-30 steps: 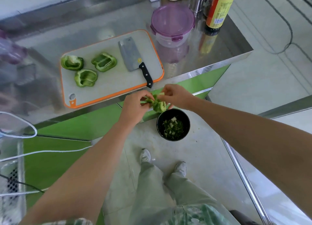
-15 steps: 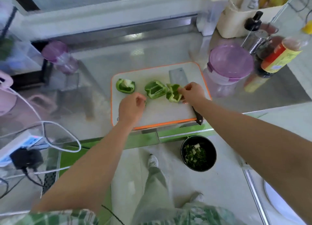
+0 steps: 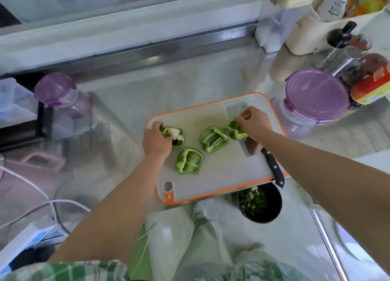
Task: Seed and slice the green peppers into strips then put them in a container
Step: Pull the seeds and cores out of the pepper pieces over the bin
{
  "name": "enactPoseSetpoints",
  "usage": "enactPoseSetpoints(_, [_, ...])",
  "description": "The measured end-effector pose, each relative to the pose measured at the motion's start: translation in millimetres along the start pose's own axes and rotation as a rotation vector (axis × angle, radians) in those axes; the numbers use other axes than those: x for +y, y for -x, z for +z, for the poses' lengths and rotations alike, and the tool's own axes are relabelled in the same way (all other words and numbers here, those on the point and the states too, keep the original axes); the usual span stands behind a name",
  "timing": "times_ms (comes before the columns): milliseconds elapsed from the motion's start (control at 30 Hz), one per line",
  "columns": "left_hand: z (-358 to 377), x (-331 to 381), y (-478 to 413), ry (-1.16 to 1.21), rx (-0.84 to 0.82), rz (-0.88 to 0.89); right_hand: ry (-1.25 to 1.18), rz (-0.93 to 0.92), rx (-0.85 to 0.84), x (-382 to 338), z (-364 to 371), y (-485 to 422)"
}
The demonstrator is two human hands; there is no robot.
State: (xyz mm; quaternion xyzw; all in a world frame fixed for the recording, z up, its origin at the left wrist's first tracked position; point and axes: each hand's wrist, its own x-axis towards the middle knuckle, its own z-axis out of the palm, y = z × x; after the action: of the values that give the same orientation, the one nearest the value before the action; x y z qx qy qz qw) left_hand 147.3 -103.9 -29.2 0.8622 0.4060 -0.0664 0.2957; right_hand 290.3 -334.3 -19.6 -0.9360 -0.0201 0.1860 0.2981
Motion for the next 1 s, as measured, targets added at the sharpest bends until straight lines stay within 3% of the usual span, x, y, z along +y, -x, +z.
enactPoseSetpoints(167, [-7.5, -3.3, -7.7, 0.117, 0.001, -0.004, 0.056, -0.071, -0.059, -11.8, 3.2, -6.7])
enactPoseSetpoints(300, [-13.9, 4.4, -4.7, 0.352, 0.034, 0.026, -0.069, -0.316, 0.032, -30.6, 7.9, -2.3])
enactPoseSetpoints(433, [-17.0, 30.0, 3.8, 0.502, -0.044, 0.152, -0.256, -0.520, -0.229, -54.3, 10.9, 16.3])
enactPoseSetpoints(567, [-8.9, 55.7, 27.4, 0.535, -0.144, 0.241, -0.129, -0.582, -0.376, -45.4, 1.1, 29.2])
enactPoseSetpoints(800, [20.8, 87.4, 102.4, 0.553, -0.284, 0.330, 0.054, -0.656, -0.246, 20.7, -41.4, 75.4])
enactPoseSetpoints(1000, [62.7, 111.7, 185.5, 0.599, -0.427, 0.325, 0.071, -0.632, -0.176, 93.0, -80.6, 132.3])
